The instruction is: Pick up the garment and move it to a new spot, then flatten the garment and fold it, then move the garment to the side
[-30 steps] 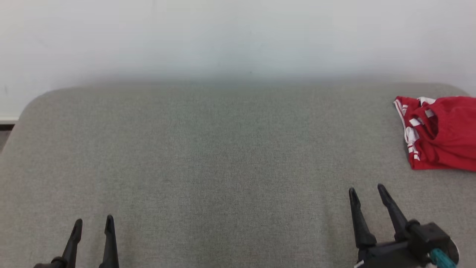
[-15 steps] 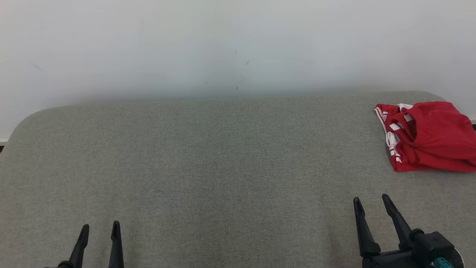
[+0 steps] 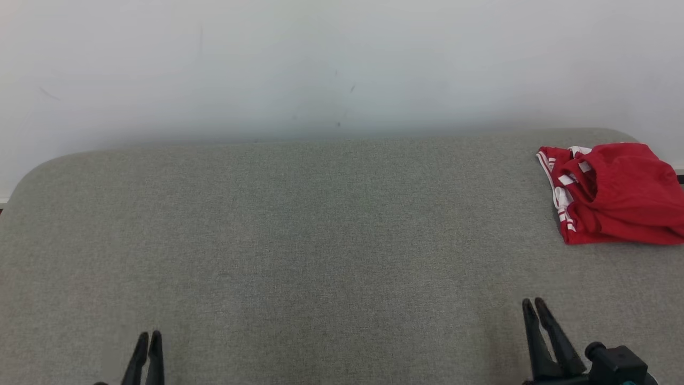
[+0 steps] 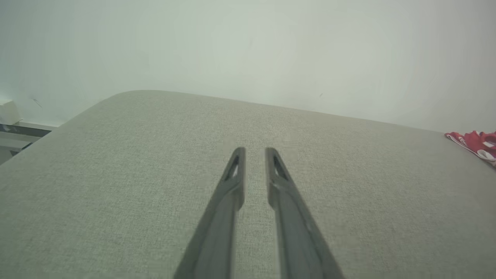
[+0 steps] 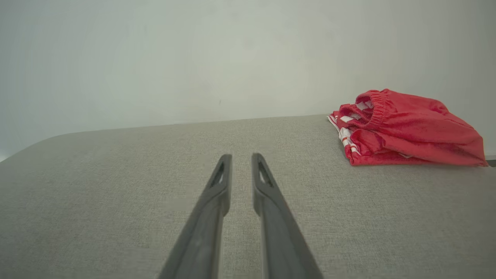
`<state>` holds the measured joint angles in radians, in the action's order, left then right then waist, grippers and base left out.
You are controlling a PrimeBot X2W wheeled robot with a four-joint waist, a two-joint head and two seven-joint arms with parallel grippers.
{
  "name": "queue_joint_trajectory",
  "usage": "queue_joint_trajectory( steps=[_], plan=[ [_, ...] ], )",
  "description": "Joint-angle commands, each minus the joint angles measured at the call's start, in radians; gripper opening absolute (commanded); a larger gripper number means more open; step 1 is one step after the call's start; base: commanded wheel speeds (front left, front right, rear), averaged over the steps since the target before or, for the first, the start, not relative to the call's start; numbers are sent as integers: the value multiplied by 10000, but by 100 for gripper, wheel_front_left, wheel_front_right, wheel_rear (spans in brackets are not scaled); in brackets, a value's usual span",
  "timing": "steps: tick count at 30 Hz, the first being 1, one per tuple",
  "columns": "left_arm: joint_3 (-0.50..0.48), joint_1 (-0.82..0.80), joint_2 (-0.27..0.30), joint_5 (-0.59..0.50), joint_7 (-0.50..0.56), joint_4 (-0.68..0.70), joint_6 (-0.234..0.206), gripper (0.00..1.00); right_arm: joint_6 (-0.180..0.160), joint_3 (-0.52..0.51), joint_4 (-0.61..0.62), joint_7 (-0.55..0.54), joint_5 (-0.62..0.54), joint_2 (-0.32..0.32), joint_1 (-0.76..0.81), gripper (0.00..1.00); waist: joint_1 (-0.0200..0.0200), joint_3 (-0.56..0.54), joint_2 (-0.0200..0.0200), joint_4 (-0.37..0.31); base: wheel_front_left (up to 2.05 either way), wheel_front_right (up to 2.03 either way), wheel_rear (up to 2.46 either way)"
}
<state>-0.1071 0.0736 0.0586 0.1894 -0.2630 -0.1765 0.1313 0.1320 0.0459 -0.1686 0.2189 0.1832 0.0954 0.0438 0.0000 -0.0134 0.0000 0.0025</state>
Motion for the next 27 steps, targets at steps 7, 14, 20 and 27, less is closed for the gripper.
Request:
queue_joint_trajectory(
  steps=[7,14,20,27],
  plan=[
    [-50,-154,-27,922,295,-193,-1,0,-1,-56,-132,-183,978,-10,-24,0,0,6,0,-1,0,0,0],
    [-38,-310,-31,2236,623,-216,-1,0,-2,-157,-196,-451,2337,-9,-188,0,0,15,0,-2,0,0,0],
    [-32,-443,-34,3272,886,-242,-2,0,-3,-242,-241,-667,3405,-16,-313,0,0,23,0,-4,0,0,0],
    [-32,-591,-38,4393,1174,-280,-2,0,-4,-339,-288,-902,4554,-29,-438,0,0,33,0,-5,0,0,0]
  ],
)
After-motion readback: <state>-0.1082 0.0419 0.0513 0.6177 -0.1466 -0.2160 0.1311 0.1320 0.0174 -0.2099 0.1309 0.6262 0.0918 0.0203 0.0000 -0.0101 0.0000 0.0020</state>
